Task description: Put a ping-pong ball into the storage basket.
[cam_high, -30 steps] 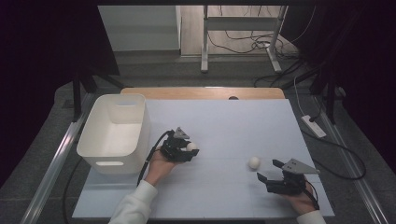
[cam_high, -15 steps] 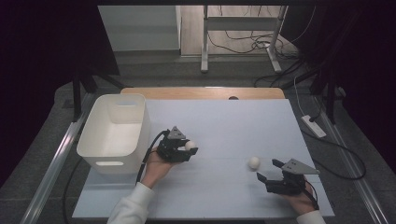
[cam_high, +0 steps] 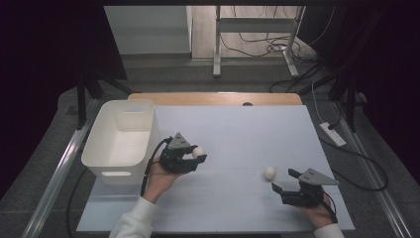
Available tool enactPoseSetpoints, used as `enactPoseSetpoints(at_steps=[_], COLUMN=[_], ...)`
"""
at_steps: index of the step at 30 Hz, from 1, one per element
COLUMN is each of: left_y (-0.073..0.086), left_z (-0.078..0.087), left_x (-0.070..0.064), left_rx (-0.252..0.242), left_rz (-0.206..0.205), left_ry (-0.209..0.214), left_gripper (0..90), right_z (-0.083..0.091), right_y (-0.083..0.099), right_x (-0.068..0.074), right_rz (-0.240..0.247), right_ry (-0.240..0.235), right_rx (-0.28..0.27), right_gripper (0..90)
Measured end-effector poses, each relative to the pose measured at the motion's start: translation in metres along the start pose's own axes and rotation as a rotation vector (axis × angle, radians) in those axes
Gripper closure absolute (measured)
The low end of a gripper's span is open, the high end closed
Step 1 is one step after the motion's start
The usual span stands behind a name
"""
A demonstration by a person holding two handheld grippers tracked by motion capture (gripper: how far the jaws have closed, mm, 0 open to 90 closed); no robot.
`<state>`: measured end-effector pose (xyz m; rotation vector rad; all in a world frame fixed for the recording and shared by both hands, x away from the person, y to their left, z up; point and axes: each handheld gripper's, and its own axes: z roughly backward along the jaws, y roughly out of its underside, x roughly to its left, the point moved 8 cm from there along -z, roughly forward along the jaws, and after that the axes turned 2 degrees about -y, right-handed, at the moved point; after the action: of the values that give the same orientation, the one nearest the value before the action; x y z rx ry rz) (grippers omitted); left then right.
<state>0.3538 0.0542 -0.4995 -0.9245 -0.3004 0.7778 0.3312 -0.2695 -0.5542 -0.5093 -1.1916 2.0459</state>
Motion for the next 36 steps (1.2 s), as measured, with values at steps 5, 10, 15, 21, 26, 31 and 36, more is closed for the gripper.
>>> enactPoseSetpoints(at_steps=[5,10,15,21,26,31,36], left_y=[-0.007,-0.012,-0.017,-0.022,-0.027,-0.032,-0.036], left_z=[0.006,0.011,0.016,0.021,0.027,0.031,0.035], left_x=[-0.002,-0.004,-0.005,-0.005,-0.004,-0.002,0.0], left_rx=[-0.044,-0.065,-0.088,-0.109,-0.133,-0.154,-0.171], left_rz=[0.002,-0.015,-0.009,-0.01,-0.005,0.001,0.0], left_ry=[0.007,0.005,0.008,0.006,0.008,0.009,-0.003], left_gripper=[50.9,50.9,50.9,50.9,50.9,50.9,50.9], right_z=[0.0,0.001,0.001,0.001,0.001,0.001,0.001], right_y=[0.0,0.0,0.0,-0.001,-0.001,-0.001,-0.001], right_x=[-0.001,-0.001,-0.001,-0.001,-0.001,-0.001,-0.001], right_rz=[-0.001,0.002,0.0,-0.001,-0.003,-0.005,-0.008], right_ry=[0.0,0.002,0.002,0.001,0.001,-0.002,-0.001], right_rx=[-0.002,-0.004,-0.003,-0.004,-0.005,-0.008,-0.008], right_gripper=[15.7,15.7,15.7,15.7,15.7,15.7,15.7])
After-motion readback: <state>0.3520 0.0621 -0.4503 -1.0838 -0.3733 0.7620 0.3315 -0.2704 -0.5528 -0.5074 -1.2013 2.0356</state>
